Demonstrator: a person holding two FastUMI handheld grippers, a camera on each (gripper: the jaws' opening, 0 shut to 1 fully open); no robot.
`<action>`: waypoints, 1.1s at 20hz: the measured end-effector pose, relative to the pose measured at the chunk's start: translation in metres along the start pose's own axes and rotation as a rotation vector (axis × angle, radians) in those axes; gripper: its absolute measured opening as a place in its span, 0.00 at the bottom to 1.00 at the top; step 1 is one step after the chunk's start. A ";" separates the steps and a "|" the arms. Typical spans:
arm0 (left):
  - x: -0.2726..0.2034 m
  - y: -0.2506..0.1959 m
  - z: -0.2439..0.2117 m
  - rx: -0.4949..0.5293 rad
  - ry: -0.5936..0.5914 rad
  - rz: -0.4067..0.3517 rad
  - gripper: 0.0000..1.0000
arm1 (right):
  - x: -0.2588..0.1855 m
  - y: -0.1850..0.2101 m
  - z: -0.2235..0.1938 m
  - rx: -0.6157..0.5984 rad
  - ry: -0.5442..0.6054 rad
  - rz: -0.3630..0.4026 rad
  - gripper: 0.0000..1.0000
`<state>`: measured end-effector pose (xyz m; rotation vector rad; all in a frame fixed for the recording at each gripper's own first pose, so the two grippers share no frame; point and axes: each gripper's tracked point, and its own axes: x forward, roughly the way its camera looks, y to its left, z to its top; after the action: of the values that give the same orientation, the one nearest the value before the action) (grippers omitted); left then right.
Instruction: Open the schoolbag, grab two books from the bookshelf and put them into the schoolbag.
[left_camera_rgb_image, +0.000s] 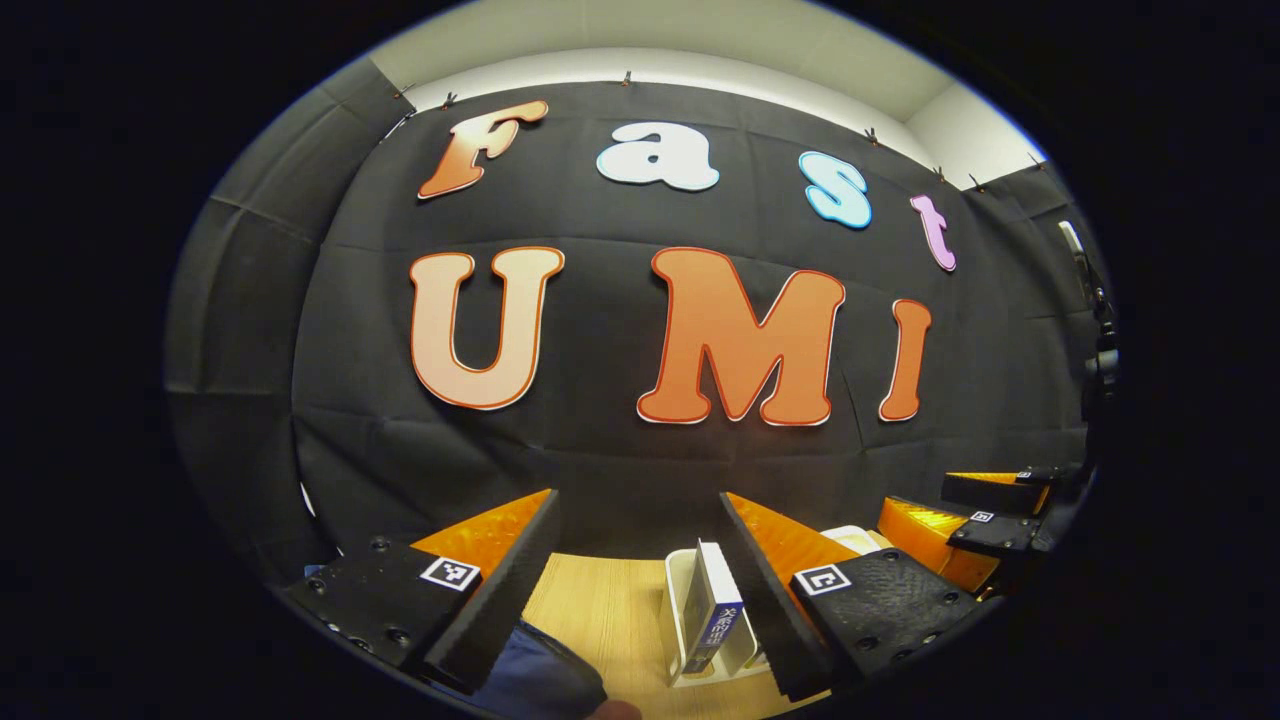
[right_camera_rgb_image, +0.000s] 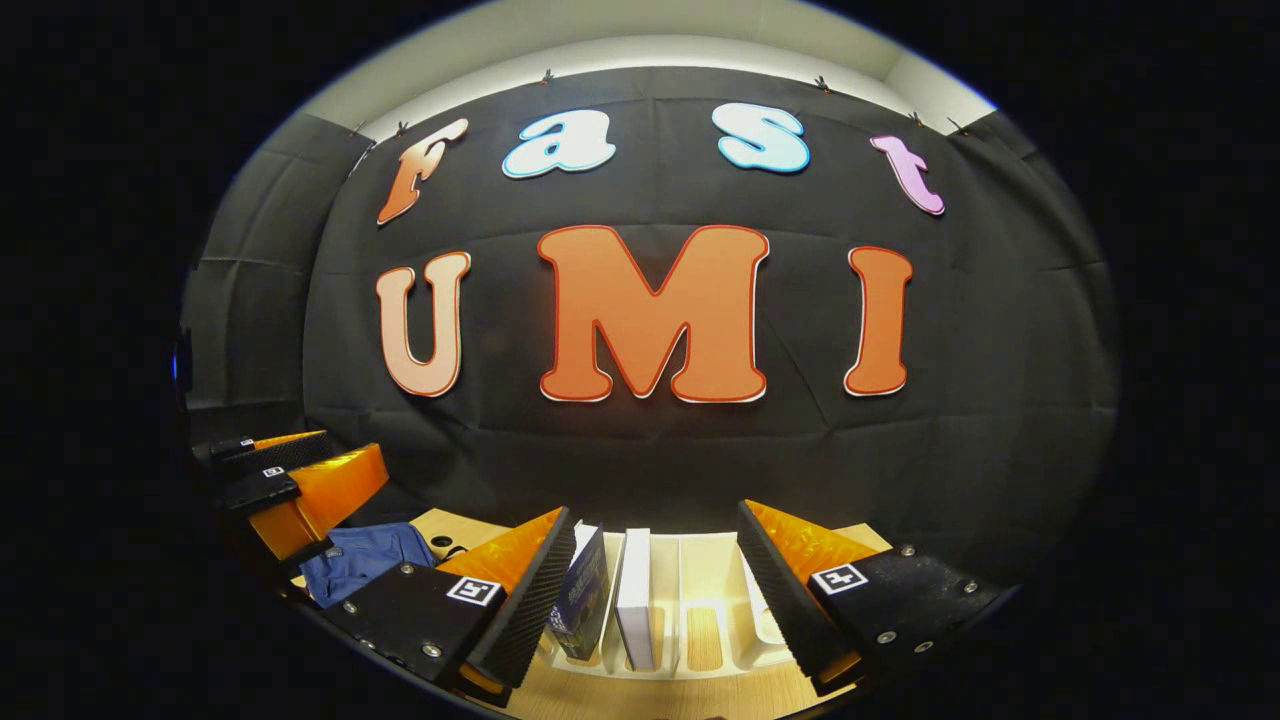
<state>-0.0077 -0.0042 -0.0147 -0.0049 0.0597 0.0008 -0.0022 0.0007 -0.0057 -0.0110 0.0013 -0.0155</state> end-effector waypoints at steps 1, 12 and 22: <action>-0.001 0.000 -0.001 0.001 0.000 0.000 0.99 | 0.000 0.000 0.001 0.002 0.001 0.001 0.97; -0.004 0.004 0.002 0.002 -0.006 0.012 0.98 | 0.000 0.000 -0.003 0.004 0.009 -0.002 0.97; -0.008 0.011 -0.001 -0.002 0.003 0.025 0.98 | 0.000 0.004 -0.006 -0.006 0.016 0.007 0.97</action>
<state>-0.0154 0.0068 -0.0150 -0.0062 0.0623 0.0255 -0.0019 0.0051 -0.0119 -0.0173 0.0174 -0.0089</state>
